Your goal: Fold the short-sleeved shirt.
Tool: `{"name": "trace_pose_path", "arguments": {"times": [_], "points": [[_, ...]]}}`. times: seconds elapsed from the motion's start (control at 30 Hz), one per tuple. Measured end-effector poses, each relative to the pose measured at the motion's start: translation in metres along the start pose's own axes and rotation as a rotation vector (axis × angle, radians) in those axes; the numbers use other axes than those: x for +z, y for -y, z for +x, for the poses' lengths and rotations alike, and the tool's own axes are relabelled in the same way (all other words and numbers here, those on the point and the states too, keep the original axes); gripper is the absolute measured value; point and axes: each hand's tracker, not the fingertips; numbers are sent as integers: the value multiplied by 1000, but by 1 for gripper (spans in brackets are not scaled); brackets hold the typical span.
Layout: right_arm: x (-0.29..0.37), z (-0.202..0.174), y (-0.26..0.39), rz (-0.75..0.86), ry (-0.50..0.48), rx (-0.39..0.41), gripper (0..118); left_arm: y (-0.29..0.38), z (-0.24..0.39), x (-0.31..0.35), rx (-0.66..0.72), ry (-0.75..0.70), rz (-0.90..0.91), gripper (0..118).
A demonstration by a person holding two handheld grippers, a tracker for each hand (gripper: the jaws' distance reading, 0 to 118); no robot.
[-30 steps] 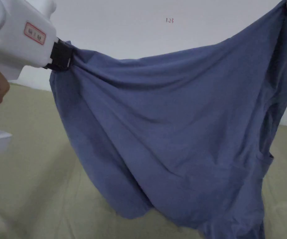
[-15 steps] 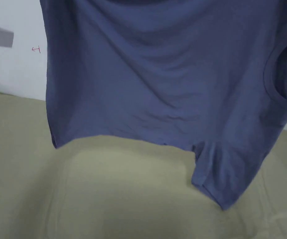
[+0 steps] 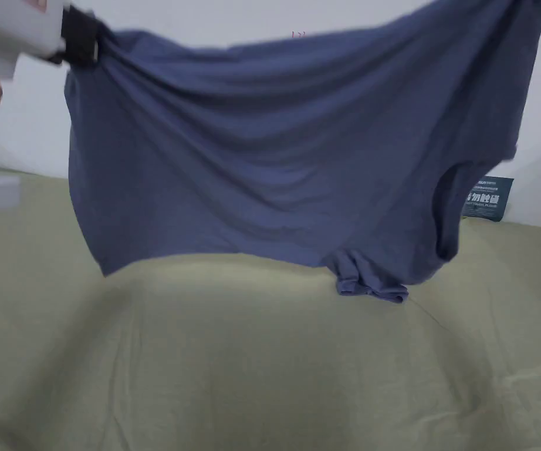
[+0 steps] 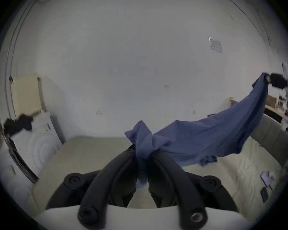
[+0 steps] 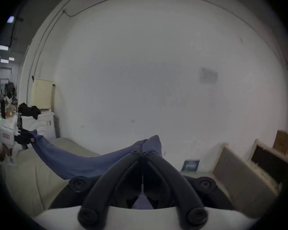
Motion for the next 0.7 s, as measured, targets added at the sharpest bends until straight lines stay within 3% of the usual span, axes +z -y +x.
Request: {"name": "trace_pose_path", "arguments": {"times": [0.23, 0.37, 0.53, 0.7], "points": [[63, -16, 100, -88, -109, 9, 1, 95, -4, 51, 12, 56, -67, 11], [100, -26, 132, -123, -149, -38, 1, 134, -5, 76, -5, 86, -122, 11], [143, -38, 164, -174, -192, -15, 1, 178, -4, 108, 1, 130, -193, 11], [186, -43, 196, -230, -246, -105, 1, 221, -3, 141, 12, 168, -253, 11]]}}
